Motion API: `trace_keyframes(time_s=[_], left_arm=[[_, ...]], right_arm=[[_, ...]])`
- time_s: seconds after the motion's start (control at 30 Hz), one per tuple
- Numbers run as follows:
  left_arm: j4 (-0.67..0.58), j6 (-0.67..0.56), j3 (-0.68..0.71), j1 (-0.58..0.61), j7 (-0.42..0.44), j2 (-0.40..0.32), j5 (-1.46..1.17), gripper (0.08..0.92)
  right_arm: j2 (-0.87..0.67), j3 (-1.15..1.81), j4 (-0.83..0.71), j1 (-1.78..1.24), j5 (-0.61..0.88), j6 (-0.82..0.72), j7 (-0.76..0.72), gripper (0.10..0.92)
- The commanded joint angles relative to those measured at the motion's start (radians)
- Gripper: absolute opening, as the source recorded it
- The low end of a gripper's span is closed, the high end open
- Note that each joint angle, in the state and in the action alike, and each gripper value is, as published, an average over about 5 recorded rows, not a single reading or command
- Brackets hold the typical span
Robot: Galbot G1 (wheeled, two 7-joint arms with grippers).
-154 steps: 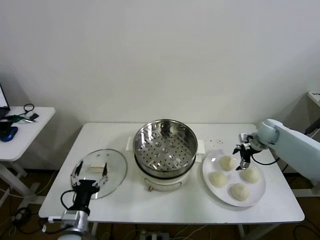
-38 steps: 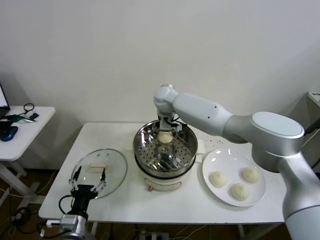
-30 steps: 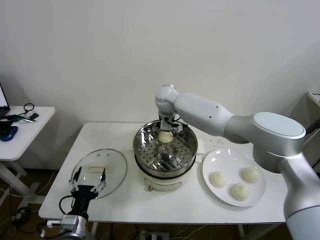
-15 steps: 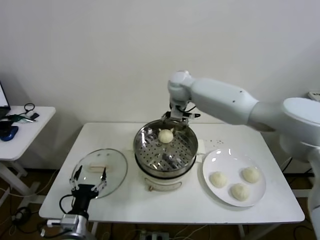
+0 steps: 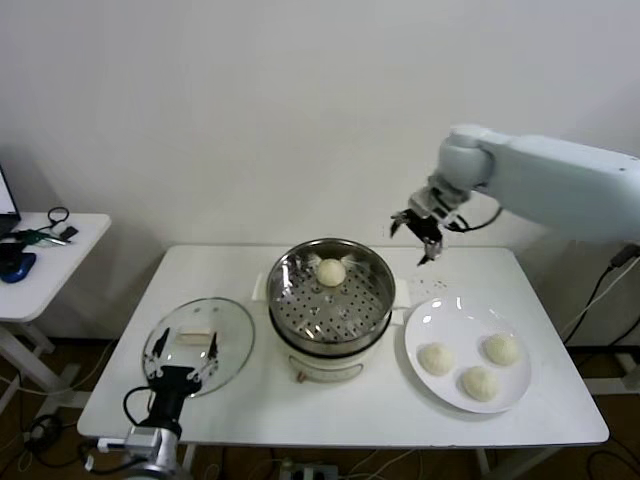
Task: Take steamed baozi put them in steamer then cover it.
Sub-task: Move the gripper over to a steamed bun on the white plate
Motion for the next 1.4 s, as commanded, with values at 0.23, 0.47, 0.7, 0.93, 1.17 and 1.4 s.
trace_keyframes(time_s=[0.23, 0.47, 0.7, 0.93, 1.17, 1.4], left_arm=[[-0.006, 0.001, 0.001, 0.008, 0.0, -0.004, 0.002, 0.823], [-0.008, 0.002, -0.005, 0.012, -0.001, -0.003, 0.005, 0.823], [0.0, 0.0, -0.007, 0.019, -0.001, -0.007, 0.008, 0.823], [0.01, 0.0, -0.006, 0.016, -0.002, -0.011, 0.013, 0.823], [0.016, 0.0, -0.007, 0.016, -0.002, -0.012, 0.015, 0.823], [0.019, 0.001, -0.007, 0.012, -0.002, -0.012, 0.014, 0.823]], right_arm=[[-0.261, 0.093, 0.09, -0.29, 0.022, -0.202, 0.018, 0.823], [-0.233, 0.204, 0.064, -0.472, -0.059, -0.206, 0.033, 0.823], [-0.159, 0.279, -0.008, -0.557, -0.087, -0.204, 0.045, 0.823], [-0.077, 0.316, -0.073, -0.597, -0.111, -0.198, 0.047, 0.823], [-0.017, 0.331, -0.12, -0.605, -0.125, -0.187, 0.041, 0.823], [0.004, 0.321, -0.132, -0.609, -0.129, -0.184, 0.037, 0.823]])
